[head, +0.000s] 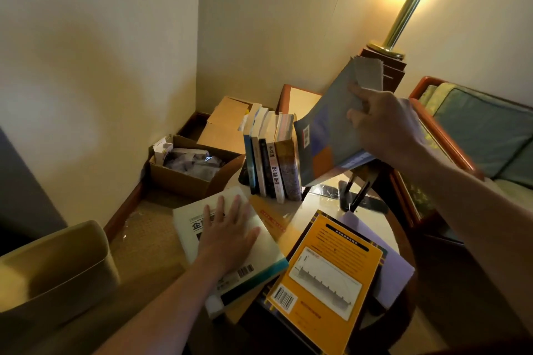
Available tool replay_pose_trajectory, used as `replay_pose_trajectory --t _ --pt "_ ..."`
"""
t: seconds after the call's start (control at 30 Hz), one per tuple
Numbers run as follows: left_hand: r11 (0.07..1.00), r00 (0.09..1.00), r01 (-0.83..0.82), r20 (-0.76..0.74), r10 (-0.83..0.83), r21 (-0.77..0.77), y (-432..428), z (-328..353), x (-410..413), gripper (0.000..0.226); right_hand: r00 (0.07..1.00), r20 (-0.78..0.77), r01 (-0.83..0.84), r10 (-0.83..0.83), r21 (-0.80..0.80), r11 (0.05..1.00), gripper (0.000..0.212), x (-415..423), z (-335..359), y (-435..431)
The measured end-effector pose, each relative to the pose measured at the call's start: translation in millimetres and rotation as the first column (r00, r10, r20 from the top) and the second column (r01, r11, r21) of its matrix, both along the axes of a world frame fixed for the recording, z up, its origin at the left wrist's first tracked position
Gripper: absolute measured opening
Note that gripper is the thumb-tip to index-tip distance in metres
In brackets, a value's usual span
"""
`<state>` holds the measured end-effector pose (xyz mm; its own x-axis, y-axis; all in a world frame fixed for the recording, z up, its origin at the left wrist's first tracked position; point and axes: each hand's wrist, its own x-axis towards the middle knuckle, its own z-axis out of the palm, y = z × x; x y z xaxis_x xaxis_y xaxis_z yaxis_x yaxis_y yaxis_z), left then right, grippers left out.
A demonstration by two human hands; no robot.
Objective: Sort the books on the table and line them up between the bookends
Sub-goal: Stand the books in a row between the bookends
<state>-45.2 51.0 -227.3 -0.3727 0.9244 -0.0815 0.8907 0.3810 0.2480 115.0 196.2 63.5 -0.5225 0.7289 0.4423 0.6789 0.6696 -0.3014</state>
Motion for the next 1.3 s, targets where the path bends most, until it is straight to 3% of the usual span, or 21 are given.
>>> replay_pose_trajectory --t 0.17,0.43,0.63,0.8,0.9,1.07,1.3 --pt "1.000 1.000 0.020 -0.007 -0.020 0.001 2 0 -1 0.077 0.999 0.045 0.003 -0.001 -0.033 0.999 0.027 -32 -9 11" --pt "0.999 1.000 0.028 0.008 -0.028 0.015 5 -2 -2 0.077 0.979 0.202 0.033 0.007 -0.193 0.981 0.034 -59 -28 30" --pt "0.999 1.000 0.027 0.005 -0.027 0.027 4 -6 -4 0.079 0.988 0.152 0.005 0.027 -0.206 0.979 0.044 -55 -8 45" --pt "1.000 1.000 0.015 0.002 -0.015 0.020 6 -7 -3 0.078 0.993 0.108 -0.039 0.046 -0.062 0.997 0.046 -43 31 53" --pt "1.000 1.000 -0.021 0.012 0.021 0.006 7 -4 -2 0.076 0.999 0.026 -0.046 0.045 0.017 0.999 0.047 -34 57 47" --pt "0.998 0.998 -0.022 0.054 0.025 -0.055 8 2 0 0.071 0.979 -0.186 -0.079 0.080 0.012 0.997 0.048 -23 81 36" --pt "1.000 1.000 -0.016 0.021 0.016 -0.005 6 0 2 0.075 0.988 -0.153 0.016 -0.013 0.020 1.000 0.051 -18 45 52"
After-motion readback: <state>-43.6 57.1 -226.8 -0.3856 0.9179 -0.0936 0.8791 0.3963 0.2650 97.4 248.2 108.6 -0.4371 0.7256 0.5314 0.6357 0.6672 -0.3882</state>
